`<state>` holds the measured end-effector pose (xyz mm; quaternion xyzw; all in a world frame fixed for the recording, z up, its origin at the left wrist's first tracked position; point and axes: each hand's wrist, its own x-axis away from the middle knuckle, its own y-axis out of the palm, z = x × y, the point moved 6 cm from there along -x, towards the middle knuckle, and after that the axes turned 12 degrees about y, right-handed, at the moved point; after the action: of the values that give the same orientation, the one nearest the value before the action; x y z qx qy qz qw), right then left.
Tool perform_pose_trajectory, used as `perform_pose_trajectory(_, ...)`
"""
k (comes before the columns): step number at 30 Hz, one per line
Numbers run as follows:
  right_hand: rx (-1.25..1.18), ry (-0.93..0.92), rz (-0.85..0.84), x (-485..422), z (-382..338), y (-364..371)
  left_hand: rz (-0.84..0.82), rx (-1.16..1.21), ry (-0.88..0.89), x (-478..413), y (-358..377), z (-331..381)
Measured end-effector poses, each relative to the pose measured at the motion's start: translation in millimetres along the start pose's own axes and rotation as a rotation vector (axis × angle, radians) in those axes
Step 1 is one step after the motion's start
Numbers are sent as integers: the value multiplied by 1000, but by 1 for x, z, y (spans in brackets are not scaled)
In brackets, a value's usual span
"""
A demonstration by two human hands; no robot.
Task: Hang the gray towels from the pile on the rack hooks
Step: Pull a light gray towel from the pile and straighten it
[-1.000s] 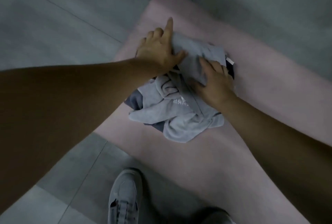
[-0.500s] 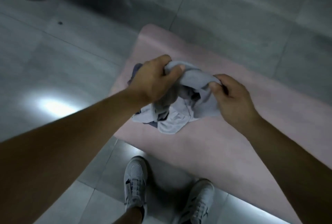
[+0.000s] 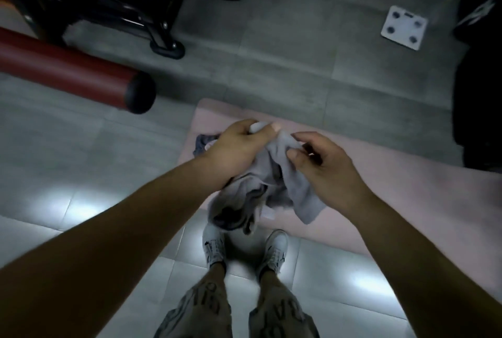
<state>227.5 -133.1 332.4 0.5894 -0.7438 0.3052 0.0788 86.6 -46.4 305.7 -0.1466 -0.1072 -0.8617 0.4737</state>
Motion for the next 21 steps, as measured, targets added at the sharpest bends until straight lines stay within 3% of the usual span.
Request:
perform_pose_trajectory(6, -171, 3, 111, 60, -39, -50, -38, 58, -6, 47, 35, 73)
perform_pose_trajectory(12, -170, -29, 138, 93, -72, -90, -87, 35, 84, 67, 60, 116)
perform_pose_trajectory(17, -204, -34, 129, 103, -84, -118, -224, -36, 135, 74, 70, 142)
perform_pose_trajectory(21, -198, -12, 57, 109, -86, -120, -214, 55, 100, 76, 82, 150)
